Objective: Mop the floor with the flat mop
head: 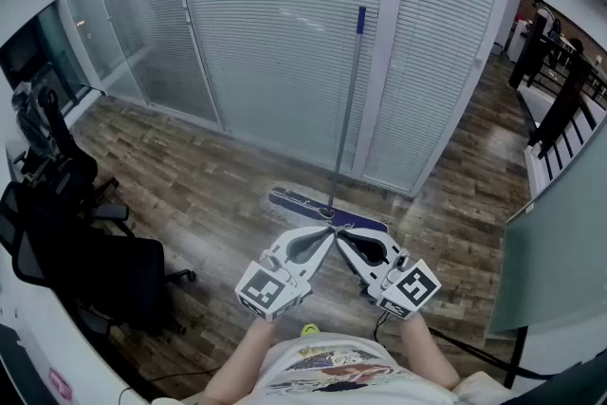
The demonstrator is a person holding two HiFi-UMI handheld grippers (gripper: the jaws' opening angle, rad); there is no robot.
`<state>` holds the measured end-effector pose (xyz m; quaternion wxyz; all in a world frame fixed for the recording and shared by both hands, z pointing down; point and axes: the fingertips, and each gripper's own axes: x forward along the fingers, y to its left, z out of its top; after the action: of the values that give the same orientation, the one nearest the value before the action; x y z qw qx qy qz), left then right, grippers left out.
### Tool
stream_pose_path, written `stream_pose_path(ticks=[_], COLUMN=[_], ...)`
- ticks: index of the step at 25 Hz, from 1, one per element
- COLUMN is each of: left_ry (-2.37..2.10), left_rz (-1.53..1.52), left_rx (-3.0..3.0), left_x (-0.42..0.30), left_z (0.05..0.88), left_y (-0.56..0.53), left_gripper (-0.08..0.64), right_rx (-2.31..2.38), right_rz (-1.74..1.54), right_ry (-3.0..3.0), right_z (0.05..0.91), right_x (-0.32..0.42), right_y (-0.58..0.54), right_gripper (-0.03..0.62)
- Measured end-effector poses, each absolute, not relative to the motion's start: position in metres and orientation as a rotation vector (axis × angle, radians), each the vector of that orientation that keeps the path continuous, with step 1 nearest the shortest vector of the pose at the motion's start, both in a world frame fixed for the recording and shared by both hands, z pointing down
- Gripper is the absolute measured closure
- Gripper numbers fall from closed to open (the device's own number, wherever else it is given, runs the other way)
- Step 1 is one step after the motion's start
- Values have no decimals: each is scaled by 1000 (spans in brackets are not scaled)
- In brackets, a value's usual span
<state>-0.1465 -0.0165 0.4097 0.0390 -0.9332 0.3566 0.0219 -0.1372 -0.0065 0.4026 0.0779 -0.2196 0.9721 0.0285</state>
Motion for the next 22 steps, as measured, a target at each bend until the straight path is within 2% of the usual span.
stream_pose_path(ticks=[22], left_ry=[1058], left_rz=[99], left_rx=[-2900], left_x=[-157], left_z=[411], left_y=[-35], left_gripper=[549], right_rx=[-671], right_rz=[-2], right_ry=[2893], right_z=[404], right_x=[-148], right_y=[-28], right_gripper=[557])
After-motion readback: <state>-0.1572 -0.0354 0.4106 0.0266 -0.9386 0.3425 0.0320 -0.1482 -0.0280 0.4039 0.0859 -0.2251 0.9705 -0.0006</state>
